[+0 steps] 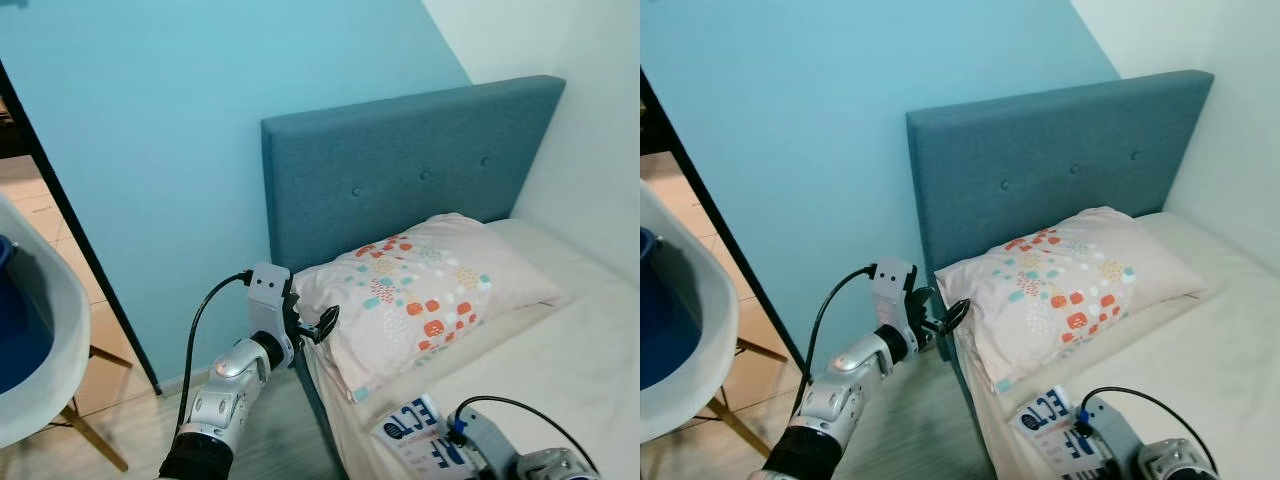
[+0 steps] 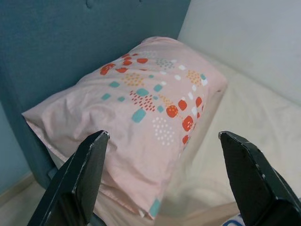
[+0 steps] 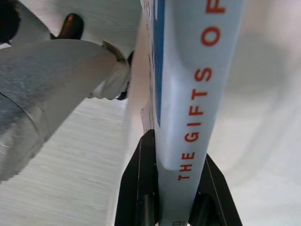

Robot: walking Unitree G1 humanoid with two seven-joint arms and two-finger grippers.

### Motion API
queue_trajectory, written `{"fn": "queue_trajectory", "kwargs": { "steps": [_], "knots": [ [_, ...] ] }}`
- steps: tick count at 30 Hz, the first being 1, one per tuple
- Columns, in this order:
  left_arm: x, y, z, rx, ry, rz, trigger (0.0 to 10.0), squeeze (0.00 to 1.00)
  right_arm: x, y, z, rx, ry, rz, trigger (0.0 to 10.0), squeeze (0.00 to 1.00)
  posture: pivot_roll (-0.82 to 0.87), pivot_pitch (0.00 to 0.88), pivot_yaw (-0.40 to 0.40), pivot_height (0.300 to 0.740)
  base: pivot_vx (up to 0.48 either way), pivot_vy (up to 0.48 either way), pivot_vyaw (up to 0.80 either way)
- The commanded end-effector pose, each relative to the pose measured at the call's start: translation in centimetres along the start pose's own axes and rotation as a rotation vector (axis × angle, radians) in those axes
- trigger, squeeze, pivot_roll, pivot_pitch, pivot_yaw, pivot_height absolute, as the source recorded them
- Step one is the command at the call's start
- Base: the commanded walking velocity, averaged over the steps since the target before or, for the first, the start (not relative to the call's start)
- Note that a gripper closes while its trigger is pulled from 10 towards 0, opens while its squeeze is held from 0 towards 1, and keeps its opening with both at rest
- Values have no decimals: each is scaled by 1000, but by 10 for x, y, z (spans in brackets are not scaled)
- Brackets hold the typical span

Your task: Clean up the room

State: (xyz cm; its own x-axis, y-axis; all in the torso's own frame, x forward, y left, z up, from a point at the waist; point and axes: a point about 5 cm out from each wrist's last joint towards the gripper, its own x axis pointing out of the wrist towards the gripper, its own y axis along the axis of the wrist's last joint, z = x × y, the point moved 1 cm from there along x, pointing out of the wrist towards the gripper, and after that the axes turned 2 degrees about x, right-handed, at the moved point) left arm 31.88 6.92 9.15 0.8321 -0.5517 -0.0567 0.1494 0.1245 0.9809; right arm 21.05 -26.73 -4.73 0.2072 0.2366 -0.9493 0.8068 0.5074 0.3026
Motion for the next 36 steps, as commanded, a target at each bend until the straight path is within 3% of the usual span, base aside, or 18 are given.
{"fn": "queue_trajectory", "kwargs": {
  "steps": [1,8,11,15,17,22,25,27,29,32,36],
  "knots": [
    [-3,-6,-5,2,17,-19,10000,0,-3,13,3,-1,-5,56,10000,0,-77,0,-31,740,0,0,0],
    [-7,-11,-8,-1,24,-32,10000,0,-12,21,5,16,115,80,10000,0,-74,0,-31,740,0,0,0],
    [-13,-16,-10,-8,23,-53,10000,0,-28,34,18,94,141,143,10000,0,-65,0,-20,740,0,0,0],
    [-19,-18,-12,-15,26,-61,10000,0,-32,39,21,103,137,152,10000,0,-66,0,-3,740,0,0,0],
    [-28,-22,-16,-16,34,-83,10000,0,-29,39,21,74,104,120,10000,0,-59,20,24,740,0,0,0],
    [-35,-25,-20,-7,43,-105,10000,0,-25,35,24,-12,0,54,10000,0,-57,27,29,740,0,0,0],
    [-42,-25,-21,-14,45,-111,10000,0,-22,37,24,28,-40,82,10000,0,-42,75,60,740,0,0,0],
    [-62,-26,-24,2,43,-148,10000,0,-12,39,10,76,22,104,10000,0,8,165,106,740,0,0,0],
    [-67,-25,-25,8,44,-162,10000,0,-10,38,7,80,40,100,10000,0,8,165,106,740,0,0,0],
    [-79,-18,-27,19,50,-176,10000,0,-15,28,17,103,-28,69,10000,0,23,231,127,740,0,0,0],
    [-83,-13,-27,38,37,-184,10000,0,-21,17,26,137,-91,27,10000,0,37,283,140,740,0,0,0]
  ]
}}
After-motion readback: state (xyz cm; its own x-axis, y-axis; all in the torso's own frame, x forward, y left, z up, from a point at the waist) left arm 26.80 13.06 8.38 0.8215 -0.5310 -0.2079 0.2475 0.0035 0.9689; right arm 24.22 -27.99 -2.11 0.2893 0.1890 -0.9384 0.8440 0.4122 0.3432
